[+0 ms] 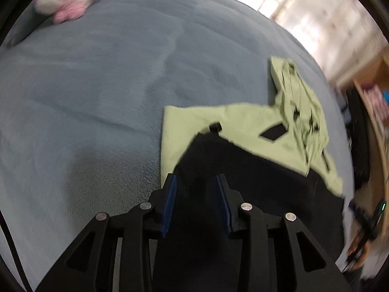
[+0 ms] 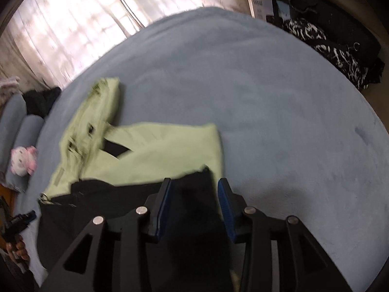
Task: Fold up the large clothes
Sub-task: 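Grasp the black hem with the left tool while the right tool grasps it too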
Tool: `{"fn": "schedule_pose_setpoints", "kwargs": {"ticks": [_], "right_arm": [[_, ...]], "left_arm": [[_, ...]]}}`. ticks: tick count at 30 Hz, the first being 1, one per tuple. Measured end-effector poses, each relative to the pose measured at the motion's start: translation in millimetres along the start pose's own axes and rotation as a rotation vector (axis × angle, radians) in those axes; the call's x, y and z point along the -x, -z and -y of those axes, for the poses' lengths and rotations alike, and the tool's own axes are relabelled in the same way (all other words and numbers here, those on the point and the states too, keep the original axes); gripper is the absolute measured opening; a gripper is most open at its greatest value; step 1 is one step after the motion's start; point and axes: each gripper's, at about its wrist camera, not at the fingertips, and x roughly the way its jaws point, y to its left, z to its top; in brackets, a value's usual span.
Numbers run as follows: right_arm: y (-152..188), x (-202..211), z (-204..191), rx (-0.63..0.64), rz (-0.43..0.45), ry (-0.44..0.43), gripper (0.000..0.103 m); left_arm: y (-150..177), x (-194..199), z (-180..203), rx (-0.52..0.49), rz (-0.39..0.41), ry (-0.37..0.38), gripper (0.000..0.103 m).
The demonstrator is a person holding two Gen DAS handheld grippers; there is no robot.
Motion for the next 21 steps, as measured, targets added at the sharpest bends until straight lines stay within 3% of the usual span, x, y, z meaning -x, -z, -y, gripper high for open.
{"fn": "schedule_pose_setpoints", "kwargs": {"ticks": [5,10,16,17,18,21], "right_arm": [[2.3,-17.1,7.4,0.016,-0.038,-0.003,0.038],[2.8,-28.5,-0.8,0.064,-0.055,-0.004,0.038],[6.7,-38.0,-10.5,0.124,-0.042,0.007,0.038],[8.3,-37.4,-11.7,0.133,-0.027,0.013,0.035],[9.8,-37.0,-13.2,0.144,-0.013,0.023,0.025],[17.7,-34.8,-20.4,0.187,0.03,0.077,0.018]], "left_arm": [[1.7,-15.3,17.2,-0.151,-0.027,-0.039,0.031],[-4.7,-29.4,21.6,-0.205,-0.023,-0.105,0.031],[-7.4,-40.8,26.5,-0.286,-0.036,-0.119,0.032],[-7.1,-43.3,28.3,-0.299,-0.039,-0.125,0.032],[-6.6,-45.7,30.2,-0.312,-0.039,-0.134,0.032],[-4.7,-47.7,34.9,-0.325,-0.015,-0.159,0.032]]}}
